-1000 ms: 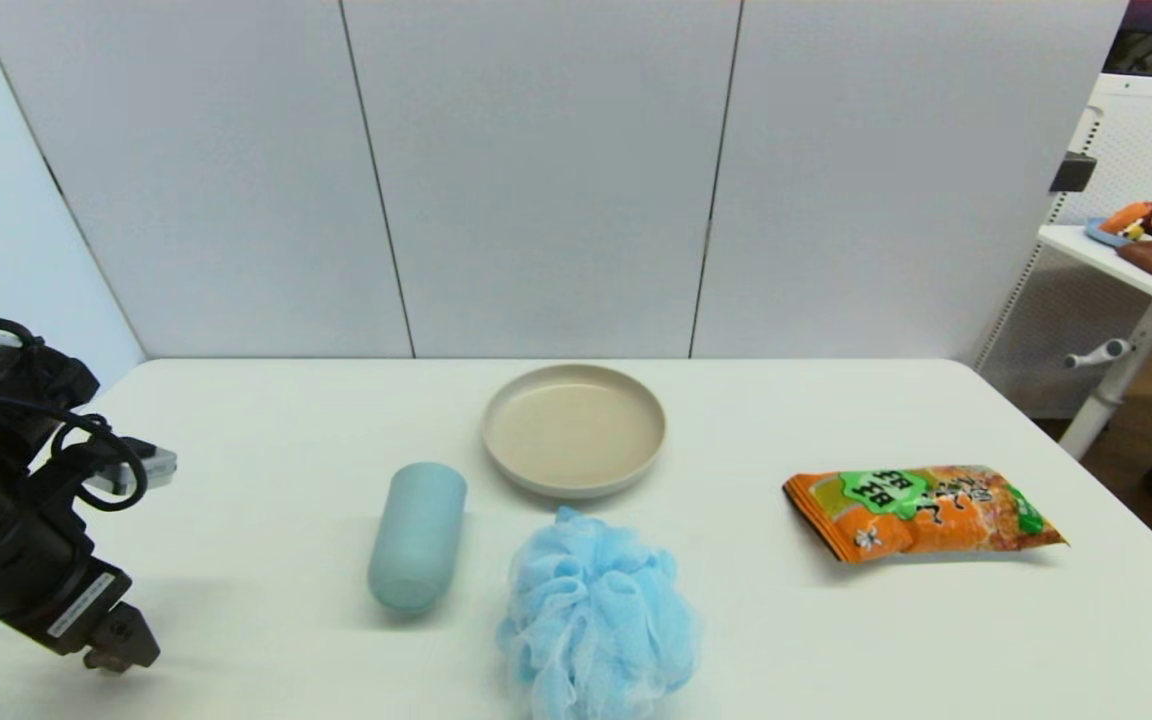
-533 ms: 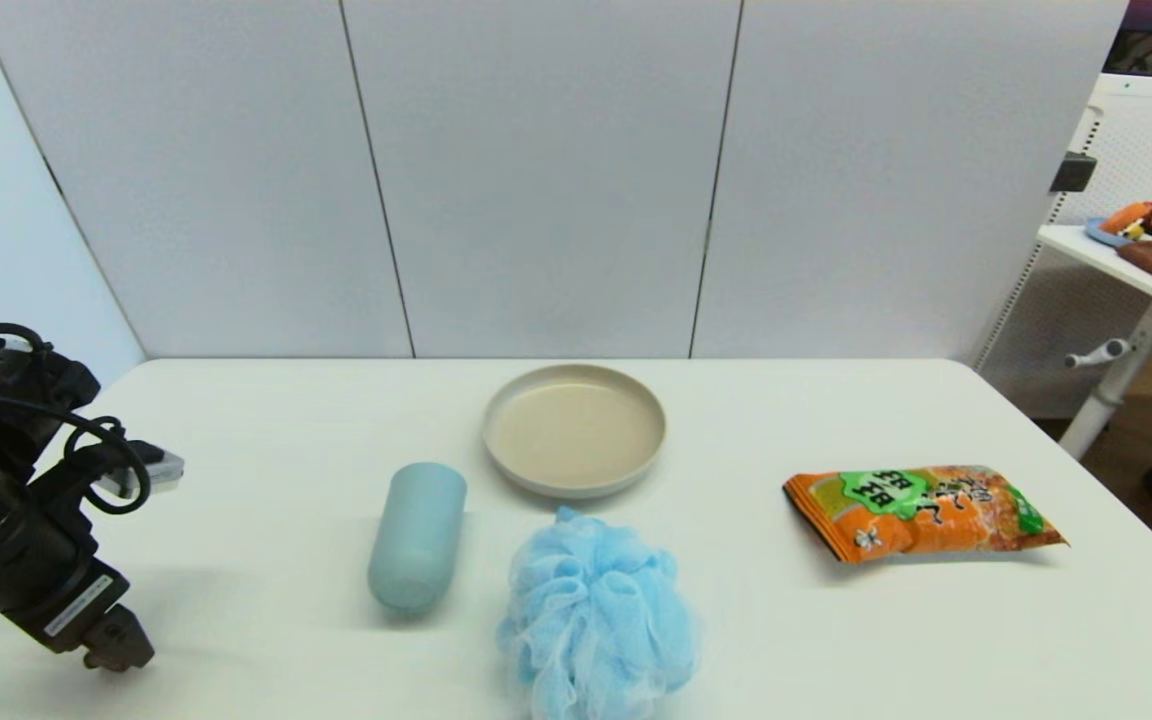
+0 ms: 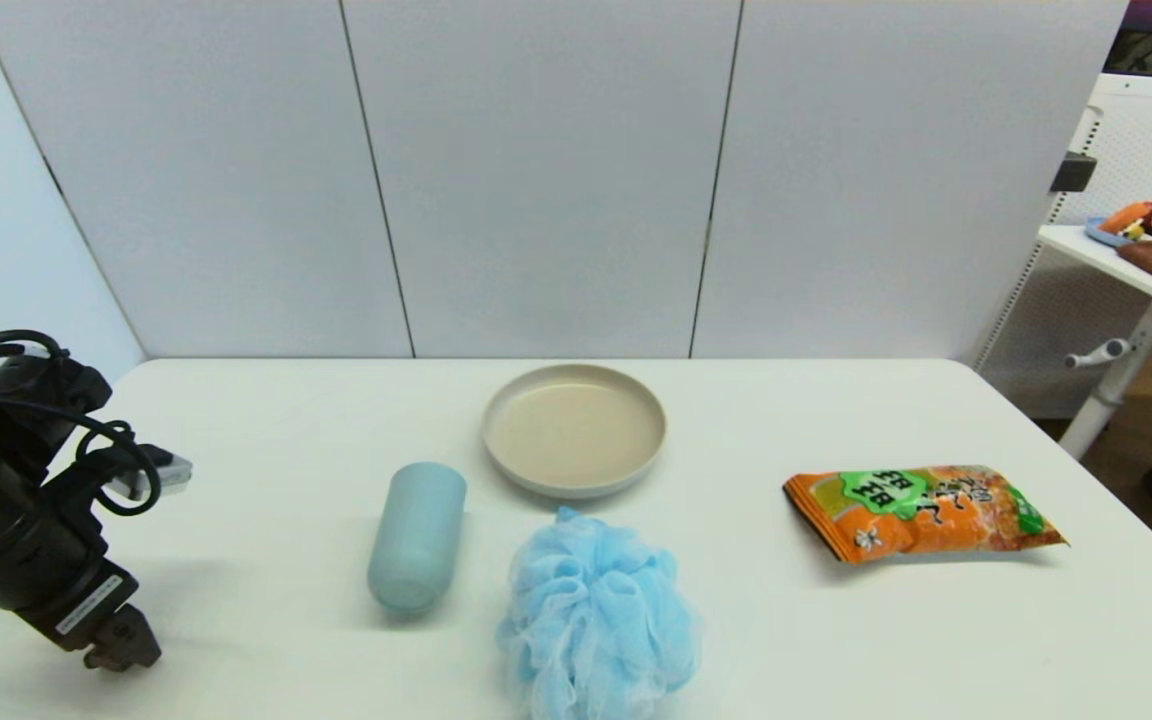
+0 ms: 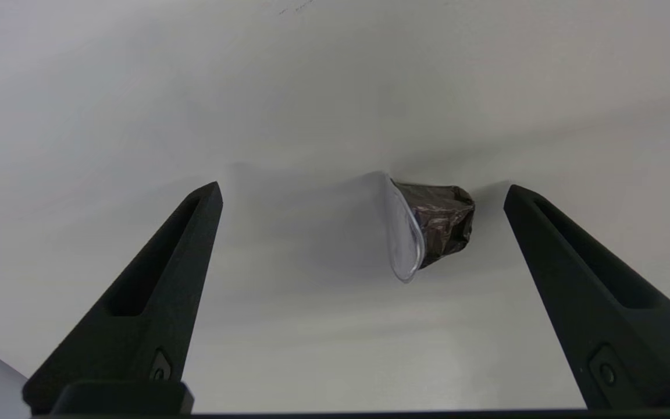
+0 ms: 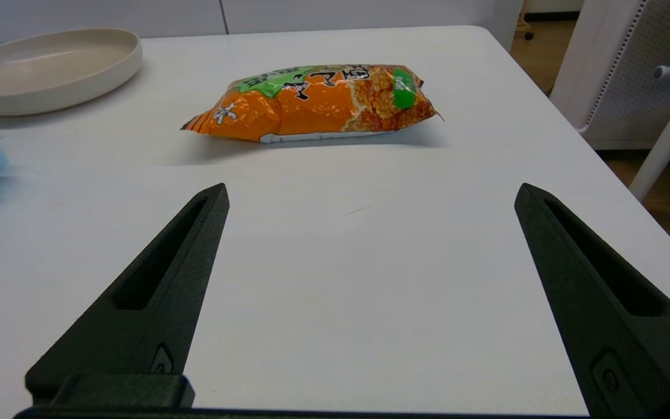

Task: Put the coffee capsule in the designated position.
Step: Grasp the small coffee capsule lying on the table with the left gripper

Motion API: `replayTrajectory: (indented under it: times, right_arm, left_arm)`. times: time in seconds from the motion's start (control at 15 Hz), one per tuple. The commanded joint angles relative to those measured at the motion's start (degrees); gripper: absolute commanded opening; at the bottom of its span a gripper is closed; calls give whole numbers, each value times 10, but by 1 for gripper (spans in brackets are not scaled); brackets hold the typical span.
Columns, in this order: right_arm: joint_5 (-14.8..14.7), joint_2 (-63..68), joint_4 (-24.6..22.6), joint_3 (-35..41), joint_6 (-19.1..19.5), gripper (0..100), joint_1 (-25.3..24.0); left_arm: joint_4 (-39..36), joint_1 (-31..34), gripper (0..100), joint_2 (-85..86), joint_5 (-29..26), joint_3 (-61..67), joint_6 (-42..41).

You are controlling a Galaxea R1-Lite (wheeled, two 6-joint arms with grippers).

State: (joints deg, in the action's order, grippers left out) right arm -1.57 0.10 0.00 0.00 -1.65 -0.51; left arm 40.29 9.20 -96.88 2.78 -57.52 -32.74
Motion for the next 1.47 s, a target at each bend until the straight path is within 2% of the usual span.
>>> replayTrajectory:
  times: [0.07,0.93,1.13,1.47]
  right_arm:
    - [0,1,0,0,0,100,0]
    - [0,1,0,0,0,100,0]
    - [0,1,0,0,0,100,0]
    - [0,1,0,0,0,100,0]
  left_arm:
    - [2,0,100,-2,-9,0,-2]
    - [2,18,100,-5,-33,2,-8]
    - [2,19,100,-5,-56,2,-8]
    - [4,20,100,-4,-56,4,-7]
